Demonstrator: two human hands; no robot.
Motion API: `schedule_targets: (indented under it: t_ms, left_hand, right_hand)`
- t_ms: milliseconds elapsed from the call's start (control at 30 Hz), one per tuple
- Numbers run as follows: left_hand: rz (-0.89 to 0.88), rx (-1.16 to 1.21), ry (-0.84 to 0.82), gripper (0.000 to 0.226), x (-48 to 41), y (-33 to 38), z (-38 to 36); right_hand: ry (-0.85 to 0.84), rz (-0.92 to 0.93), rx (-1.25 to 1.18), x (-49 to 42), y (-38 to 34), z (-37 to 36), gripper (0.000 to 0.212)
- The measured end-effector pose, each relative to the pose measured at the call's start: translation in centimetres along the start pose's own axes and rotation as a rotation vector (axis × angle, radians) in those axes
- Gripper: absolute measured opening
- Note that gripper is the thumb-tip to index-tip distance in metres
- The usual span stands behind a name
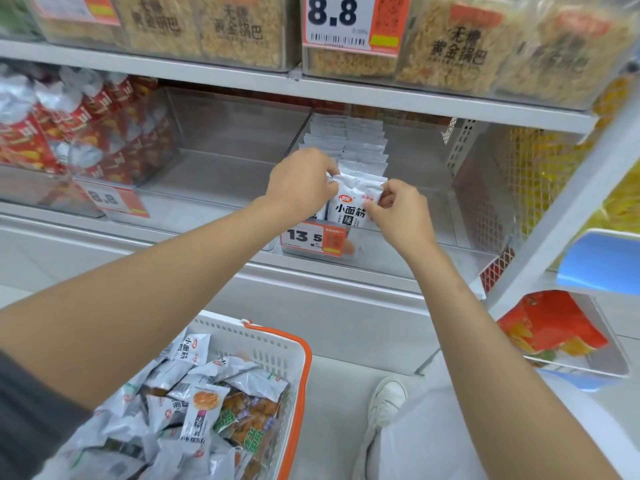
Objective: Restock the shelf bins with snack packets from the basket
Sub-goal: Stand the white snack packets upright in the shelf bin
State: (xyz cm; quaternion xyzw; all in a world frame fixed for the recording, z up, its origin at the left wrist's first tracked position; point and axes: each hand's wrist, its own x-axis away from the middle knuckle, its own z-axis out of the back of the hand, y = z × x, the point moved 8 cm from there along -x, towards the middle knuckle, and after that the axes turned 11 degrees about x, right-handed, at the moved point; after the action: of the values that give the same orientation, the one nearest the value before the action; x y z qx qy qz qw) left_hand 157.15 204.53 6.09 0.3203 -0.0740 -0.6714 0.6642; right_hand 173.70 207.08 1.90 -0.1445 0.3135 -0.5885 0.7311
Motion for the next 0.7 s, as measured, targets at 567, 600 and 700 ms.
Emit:
schedule_targets:
  t_ms: [567,600,700]
  left_hand:
    - [-0.153,-0.061,0.002,0.022,0.7,1.2,0.2]
    - [-0.162,-0.062,0.018,0.021,0.7,1.3,0.4]
    - [-0.171,-0.051,0.027,0.02,0.7,1.6,0.2]
  right_hand:
    - [0.138,-0.069,-0.081,1.2,0.2,0.2,0.009]
    - [0.139,-0.071,-0.081,1.2,0.2,0.2,0.009]
    - [0.115,-0.079,-0.058,1.1,0.2,0.1,0.01]
